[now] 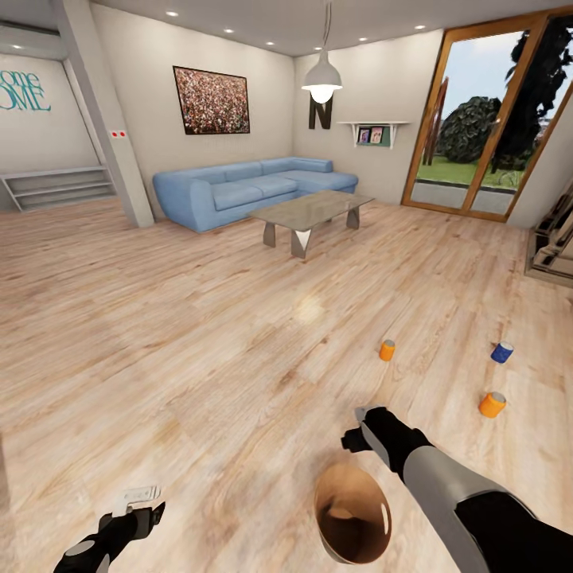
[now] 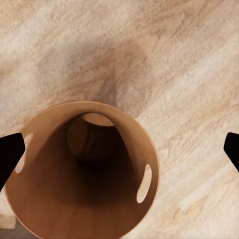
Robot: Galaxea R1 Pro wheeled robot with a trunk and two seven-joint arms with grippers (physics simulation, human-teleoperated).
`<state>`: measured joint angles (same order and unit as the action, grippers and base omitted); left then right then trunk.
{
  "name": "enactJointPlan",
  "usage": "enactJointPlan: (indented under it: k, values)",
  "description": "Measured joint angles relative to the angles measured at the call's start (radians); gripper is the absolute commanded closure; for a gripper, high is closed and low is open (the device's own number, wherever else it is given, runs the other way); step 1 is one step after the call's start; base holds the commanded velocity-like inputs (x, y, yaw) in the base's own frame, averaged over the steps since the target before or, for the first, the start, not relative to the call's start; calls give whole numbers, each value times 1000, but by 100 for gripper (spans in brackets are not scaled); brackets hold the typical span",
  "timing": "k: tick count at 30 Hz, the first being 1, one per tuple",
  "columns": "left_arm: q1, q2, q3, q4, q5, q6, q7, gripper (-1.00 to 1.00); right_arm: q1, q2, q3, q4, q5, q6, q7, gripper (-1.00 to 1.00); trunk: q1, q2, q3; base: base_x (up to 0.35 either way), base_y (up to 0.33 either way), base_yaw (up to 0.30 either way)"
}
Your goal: Put the three can of soda from the living room inside the tash can in the kitchen.
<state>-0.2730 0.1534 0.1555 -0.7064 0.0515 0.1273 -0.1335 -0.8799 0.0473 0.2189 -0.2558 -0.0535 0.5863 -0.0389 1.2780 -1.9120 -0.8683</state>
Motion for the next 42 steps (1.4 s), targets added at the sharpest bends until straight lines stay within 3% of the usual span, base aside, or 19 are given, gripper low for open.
enactJointPlan:
  k: [8, 32, 42]
  values:
    - [0, 0, -2, 1, -1, 1, 0, -100, 1, -26, -1, 1, -7, -2, 6, -100, 0, 0, 0, -48, -127, 1]
    - [0, 0, -1, -1, 1, 0, 1, -100, 8, -29, 0, 1, -5, -2, 7, -100, 0, 0, 0, -40, -62, 0]
    - [0, 0, -1, -1, 0, 0, 2, -100, 19, -34, -5, -1, -8, -3, 9, -100, 38, -70, -31, 0, 0, 0]
